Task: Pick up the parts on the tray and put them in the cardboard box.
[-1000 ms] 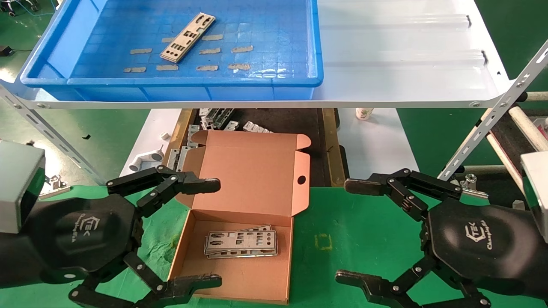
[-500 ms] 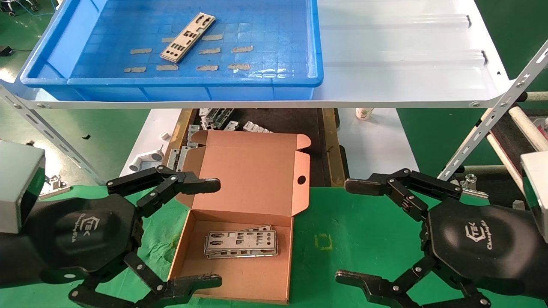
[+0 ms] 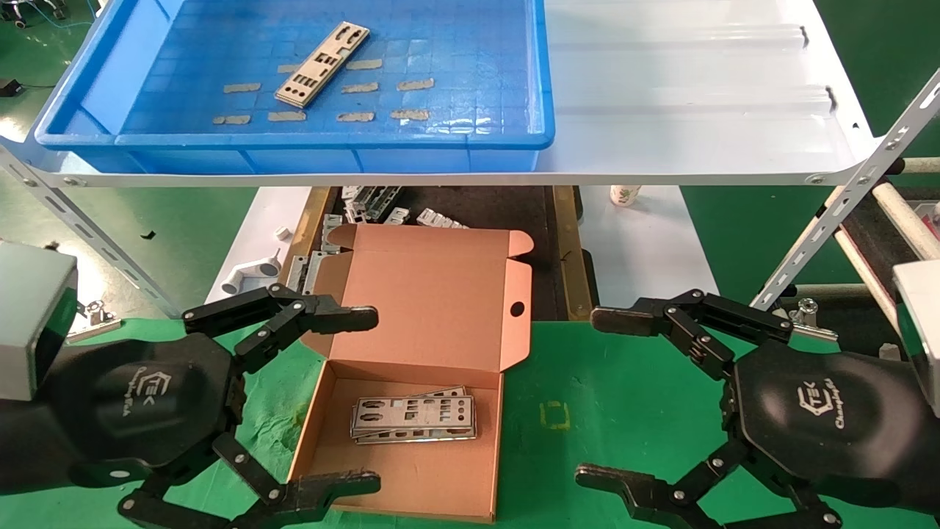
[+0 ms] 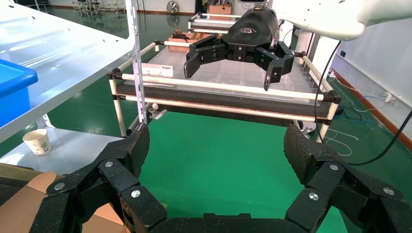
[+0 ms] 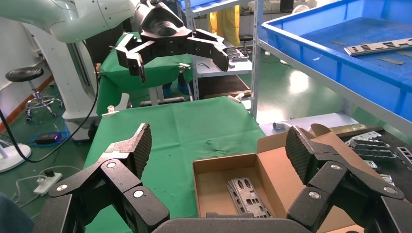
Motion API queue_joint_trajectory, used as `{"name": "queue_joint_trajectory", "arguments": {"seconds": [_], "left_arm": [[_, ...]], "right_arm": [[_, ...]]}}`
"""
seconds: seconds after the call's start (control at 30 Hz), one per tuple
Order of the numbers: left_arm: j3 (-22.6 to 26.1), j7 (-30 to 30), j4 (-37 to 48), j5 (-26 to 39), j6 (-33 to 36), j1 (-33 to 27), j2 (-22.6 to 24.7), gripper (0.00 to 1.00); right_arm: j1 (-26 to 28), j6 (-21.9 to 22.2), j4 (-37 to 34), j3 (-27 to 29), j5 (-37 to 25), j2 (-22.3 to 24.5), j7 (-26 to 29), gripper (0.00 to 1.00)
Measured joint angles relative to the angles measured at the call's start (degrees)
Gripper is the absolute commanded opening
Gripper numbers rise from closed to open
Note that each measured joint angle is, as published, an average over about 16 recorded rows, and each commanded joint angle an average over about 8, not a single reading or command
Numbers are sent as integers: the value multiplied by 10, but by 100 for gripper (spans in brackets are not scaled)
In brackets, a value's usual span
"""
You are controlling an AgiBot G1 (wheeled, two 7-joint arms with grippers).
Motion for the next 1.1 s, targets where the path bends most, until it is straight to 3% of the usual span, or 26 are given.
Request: {"name": "queue_joint_trajectory", "arguments": {"seconds": [1.1], "left_arm": [[0,0,0,0,0,0,0,100]], "right_arm": [[0,0,0,0,0,0,0,100]]}}
